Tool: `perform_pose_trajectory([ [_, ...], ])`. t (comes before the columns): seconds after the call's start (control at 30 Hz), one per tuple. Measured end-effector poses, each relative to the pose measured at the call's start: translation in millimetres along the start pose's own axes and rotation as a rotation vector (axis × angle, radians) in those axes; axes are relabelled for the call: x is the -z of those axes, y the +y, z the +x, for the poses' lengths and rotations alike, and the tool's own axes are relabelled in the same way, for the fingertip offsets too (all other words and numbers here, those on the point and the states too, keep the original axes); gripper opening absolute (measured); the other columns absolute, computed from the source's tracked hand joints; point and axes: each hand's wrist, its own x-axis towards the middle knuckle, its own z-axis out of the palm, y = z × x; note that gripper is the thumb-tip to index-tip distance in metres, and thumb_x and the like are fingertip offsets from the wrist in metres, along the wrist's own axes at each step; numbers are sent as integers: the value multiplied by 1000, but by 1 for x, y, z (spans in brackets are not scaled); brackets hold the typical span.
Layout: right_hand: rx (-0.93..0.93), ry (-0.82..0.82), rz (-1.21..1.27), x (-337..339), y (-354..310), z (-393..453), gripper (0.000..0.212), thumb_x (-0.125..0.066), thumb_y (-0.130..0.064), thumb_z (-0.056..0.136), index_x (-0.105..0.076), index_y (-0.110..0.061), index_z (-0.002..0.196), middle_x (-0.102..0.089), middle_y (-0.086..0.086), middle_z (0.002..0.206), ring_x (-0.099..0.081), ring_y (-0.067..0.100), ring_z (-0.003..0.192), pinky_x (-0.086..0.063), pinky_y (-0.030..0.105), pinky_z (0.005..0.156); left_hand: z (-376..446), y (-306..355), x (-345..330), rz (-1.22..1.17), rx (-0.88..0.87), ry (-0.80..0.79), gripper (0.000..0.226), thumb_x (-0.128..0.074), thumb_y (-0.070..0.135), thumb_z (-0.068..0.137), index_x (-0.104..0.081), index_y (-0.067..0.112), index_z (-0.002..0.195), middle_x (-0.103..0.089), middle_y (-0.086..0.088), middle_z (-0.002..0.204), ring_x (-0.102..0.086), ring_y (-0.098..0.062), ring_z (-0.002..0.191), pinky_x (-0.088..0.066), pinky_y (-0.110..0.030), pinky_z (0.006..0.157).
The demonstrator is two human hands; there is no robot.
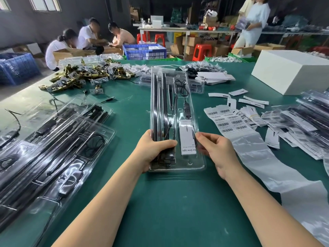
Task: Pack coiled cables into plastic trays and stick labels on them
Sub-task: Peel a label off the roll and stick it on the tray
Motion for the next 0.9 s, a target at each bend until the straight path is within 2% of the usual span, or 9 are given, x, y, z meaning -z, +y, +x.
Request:
perform_pose_trajectory([
  [0.1,-1,-42,-45,1,0,1,2,-73,-24,86,-74,-23,85,-75,-3,82,-66,15,76,-58,33,73,0,0,0,3,-1,-5,57,-88,11,61,-57,6,108,-74,-10,82,-72,-26,71,-57,-35,59],
  [0.2,20,35,-81,-2,2,1,5,-73,-21,85,-71,-25,87,-75,-4,83,-68,15,80,-57,31,76,-1,-1,-1,-2,5,11,55,-88,10,60,-57,8,105,-74,-12,84,-72,-29,75,-58,-40,61],
  [0.37,-151,-39,293,0,-2,3,18,-70,-5,86,-66,-13,101,-76,2,83,-70,12,68,-57,24,60,0,-1,0,5,-19,-17,49,-87,9,63,-59,9,103,-73,-9,81,-72,-26,72,-57,-36,61],
  [0.47,-113,-52,180,-3,1,4,12,-70,-19,88,-68,-16,99,-74,1,85,-65,9,65,-52,23,57,-1,0,-1,-4,-5,-25,54,-87,11,61,-59,7,106,-73,-11,83,-72,-27,73,-56,-37,63],
  [0.53,-21,-23,13,-6,5,4,22,-71,-38,85,-66,-21,98,-69,-3,82,-59,10,64,-48,26,59,-1,1,-1,-6,1,-31,57,-88,14,57,-60,7,106,-73,-12,84,-71,-28,74,-56,-39,65],
  [0.6,74,1,-88,-8,7,2,30,-70,-52,78,-62,-25,87,-63,-6,71,-56,12,58,-44,27,53,-1,1,-1,3,-7,-42,57,-88,15,55,-61,8,104,-73,-14,87,-72,-30,77,-57,-41,67],
  [0.7,181,55,-130,-9,10,1,35,-71,-50,81,-56,-19,77,-58,-2,60,-53,17,48,-43,29,46,-3,1,-1,2,0,-44,54,-88,14,57,-61,9,103,-74,-14,89,-72,-31,79,-58,-42,67],
  [0.8,157,56,-64,-8,10,1,33,-74,-40,81,-57,-13,79,-58,1,62,-52,17,50,-44,29,48,-3,2,-1,0,-1,-37,48,-87,10,62,-60,11,101,-74,-12,86,-72,-29,77,-57,-40,64],
  [0.9,48,-44,-34,-7,5,-1,47,-69,-55,75,-58,-14,93,-58,-7,59,-52,10,50,-45,24,49,-5,2,-1,-6,1,-48,46,-87,10,63,-60,12,101,-73,-12,87,-72,-29,78,-57,-40,64],
])
